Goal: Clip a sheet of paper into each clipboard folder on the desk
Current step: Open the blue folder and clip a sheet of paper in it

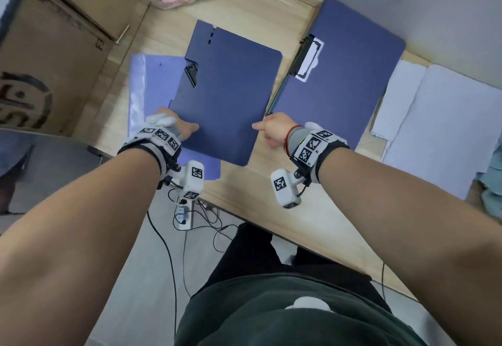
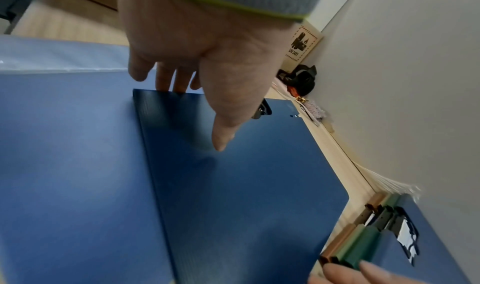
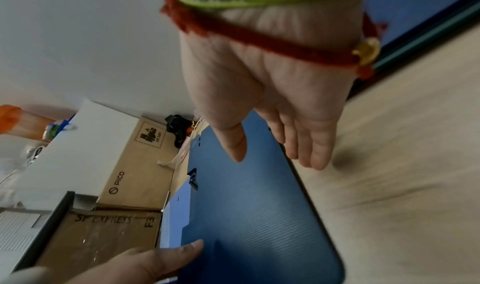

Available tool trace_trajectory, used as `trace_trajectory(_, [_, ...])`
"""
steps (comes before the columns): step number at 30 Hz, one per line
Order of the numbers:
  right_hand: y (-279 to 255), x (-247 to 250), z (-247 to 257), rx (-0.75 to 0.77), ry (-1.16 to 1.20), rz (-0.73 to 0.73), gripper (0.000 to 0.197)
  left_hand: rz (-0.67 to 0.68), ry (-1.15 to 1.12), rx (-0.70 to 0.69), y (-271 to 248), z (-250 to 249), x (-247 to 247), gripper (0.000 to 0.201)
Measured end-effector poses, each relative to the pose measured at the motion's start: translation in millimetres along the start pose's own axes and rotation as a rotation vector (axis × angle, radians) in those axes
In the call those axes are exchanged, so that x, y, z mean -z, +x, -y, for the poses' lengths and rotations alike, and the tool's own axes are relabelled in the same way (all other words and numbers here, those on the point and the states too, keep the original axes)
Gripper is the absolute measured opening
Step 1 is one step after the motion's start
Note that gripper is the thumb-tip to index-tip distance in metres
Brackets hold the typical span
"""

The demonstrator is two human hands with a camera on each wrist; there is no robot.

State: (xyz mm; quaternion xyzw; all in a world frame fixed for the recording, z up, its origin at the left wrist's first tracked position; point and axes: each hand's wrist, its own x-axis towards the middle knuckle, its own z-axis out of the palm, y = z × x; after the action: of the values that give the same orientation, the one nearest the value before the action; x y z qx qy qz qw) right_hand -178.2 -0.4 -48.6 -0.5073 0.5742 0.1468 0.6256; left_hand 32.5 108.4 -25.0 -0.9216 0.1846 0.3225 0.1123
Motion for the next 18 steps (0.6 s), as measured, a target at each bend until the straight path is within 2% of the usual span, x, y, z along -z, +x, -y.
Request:
trace_trajectory(4, [2.2, -7.2, 3.1, -0.061, 0.127, -0.006, 0.026, 0.039, -0.011, 0.047, 5.6, 17.8, -4.0, 0.095])
trace_trajectory(7, [5.0, -9.1, 2.8, -0.047, 0.151, 0.013, 0.025, 0.038, -0.096, 0.060, 5.4, 32.3, -0.8, 0.100])
trace_trajectory(10, [1.4, -12.9, 6.8, -0.015, 0.168, 0.053, 0.031, -0.028, -0.271, 0.072, 7.9, 44.9, 4.0, 0.119])
trace_trajectory(12, [-1.4, -12.0, 14.2, 0.025, 0.178, 0.063, 0.042, -0.061, -0.326, 0.063, 6.1, 46.2, 12.0, 0.117])
trace_trajectory(14, [-5.1, -7.3, 21.4, 0.078, 0.250, 0.002, 0.067, -0.090, -0.317, 0.054, -2.4, 42.1, 25.8, 0.109])
trace_trajectory(15, [-8.6, -1.9, 24.9, 0.110, 0.320, -0.033, 0.072, -0.104, -0.315, 0.039, -5.5, 37.3, 31.3, 0.108])
trace_trajectory(18, [-21.8, 17.8, 36.1, 0.212, 0.515, -0.066, 0.045, -0.133, -0.420, -0.063, -9.6, 18.2, 38.2, 0.107])
